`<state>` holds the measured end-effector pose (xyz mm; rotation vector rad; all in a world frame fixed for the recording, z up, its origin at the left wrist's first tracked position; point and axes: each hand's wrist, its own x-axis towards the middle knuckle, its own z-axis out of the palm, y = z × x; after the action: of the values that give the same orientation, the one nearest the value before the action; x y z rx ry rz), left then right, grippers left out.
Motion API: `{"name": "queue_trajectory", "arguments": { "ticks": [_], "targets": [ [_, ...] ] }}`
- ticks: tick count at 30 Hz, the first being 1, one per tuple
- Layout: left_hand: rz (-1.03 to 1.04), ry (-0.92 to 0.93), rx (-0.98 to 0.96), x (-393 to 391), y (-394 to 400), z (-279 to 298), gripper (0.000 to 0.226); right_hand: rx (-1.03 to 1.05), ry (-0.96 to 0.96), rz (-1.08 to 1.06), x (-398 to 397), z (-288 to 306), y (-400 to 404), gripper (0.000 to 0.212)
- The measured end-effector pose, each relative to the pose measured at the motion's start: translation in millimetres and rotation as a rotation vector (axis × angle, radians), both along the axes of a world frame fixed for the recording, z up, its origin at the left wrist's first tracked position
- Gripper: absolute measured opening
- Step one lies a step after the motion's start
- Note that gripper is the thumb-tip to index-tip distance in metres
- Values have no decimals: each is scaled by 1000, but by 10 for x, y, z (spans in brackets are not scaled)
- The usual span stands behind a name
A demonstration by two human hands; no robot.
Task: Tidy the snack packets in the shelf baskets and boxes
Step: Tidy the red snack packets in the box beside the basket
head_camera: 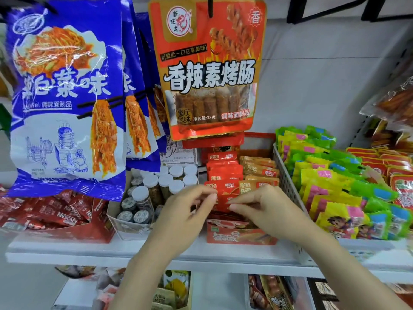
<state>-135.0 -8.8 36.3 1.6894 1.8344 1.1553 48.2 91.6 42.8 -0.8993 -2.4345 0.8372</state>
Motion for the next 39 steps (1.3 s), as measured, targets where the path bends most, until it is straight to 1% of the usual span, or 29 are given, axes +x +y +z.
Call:
{"name": "queue_trajectory", "arguments": {
  "ticks": [1, 2, 3, 4, 5, 6, 8, 10, 12, 14, 16, 18, 21, 23, 24, 25, 27, 31, 34, 35, 37, 39],
  "targets": [
    [-51, 32, -33, 3, -5, -9, 26, -53, 12, 16, 12, 18, 22, 14],
    [-86, 65, -53, 8, -12, -18, 25, -105, 39, 2, 24, 38, 44, 20],
    [-105, 91, -68, 13, -19, -22, 24, -138, 75, -45, 30, 51, 68, 26],
    [-116, 104, -77, 16, -20, -26, 22, -111, 97, -115, 35, 53, 96, 28],
    [-120, 109, -82, 15, -18, -30, 21, -28, 92, -182, 35, 40, 132, 23],
    [-120, 111, -82, 13, -13, -31, 21, 65, 51, -222, 27, 29, 152, 18],
    [-109, 110, -81, 5, -9, -22, 20, 172, -73, -210, -17, 1, 159, 23],
    [-101, 105, -86, 0, -10, -17, 19, 188, -168, -188, -83, -53, 150, 27],
    [-98, 108, -89, 1, -18, -20, 18, 188, -170, -193, -150, -82, 117, 24],
    [-98, 107, -90, 0, -22, -17, 18, 206, -133, -183, -195, -92, 96, 15],
    [-105, 113, -96, -11, -27, -5, 18, 236, -96, -202, -199, -50, 111, 12],
    [-118, 108, -112, -23, -30, 0, 19, 287, 6, -270, -151, 56, 147, 10],
    [-142, 166, -137, -7, -6, -22, 34, 344, 244, -400, -56, 320, 170, 4],
    [-153, 239, -135, 36, 23, -42, 44, 328, 333, -422, 0, 443, 164, 4],
    [-151, 243, -125, 54, 29, -45, 47, 314, 351, -426, 25, 470, 160, 6],
    [-143, 212, -118, 66, 27, -38, 50, 294, 362, -433, 43, 481, 159, 8],
    [-92, 66, -110, 69, 11, -7, 50, 229, 392, -450, 71, 474, 176, 11],
    [36, -149, -26, 43, 12, 69, 36, 24, 528, -455, 112, 476, 216, 15],
    [-33, -377, -21, 76, 17, 128, 35, -171, 674, -423, 134, 540, 209, 12],
    [-66, -433, -31, 97, 7, 151, 32, -228, 716, -417, 136, 560, 202, 11],
    [-111, -532, -29, 135, -24, 206, 22, -286, 747, -416, 146, 585, 191, 11],
    [-150, -599, -16, 157, -44, 247, 19, -307, 749, -418, 153, 603, 178, 10]
  ]
}}
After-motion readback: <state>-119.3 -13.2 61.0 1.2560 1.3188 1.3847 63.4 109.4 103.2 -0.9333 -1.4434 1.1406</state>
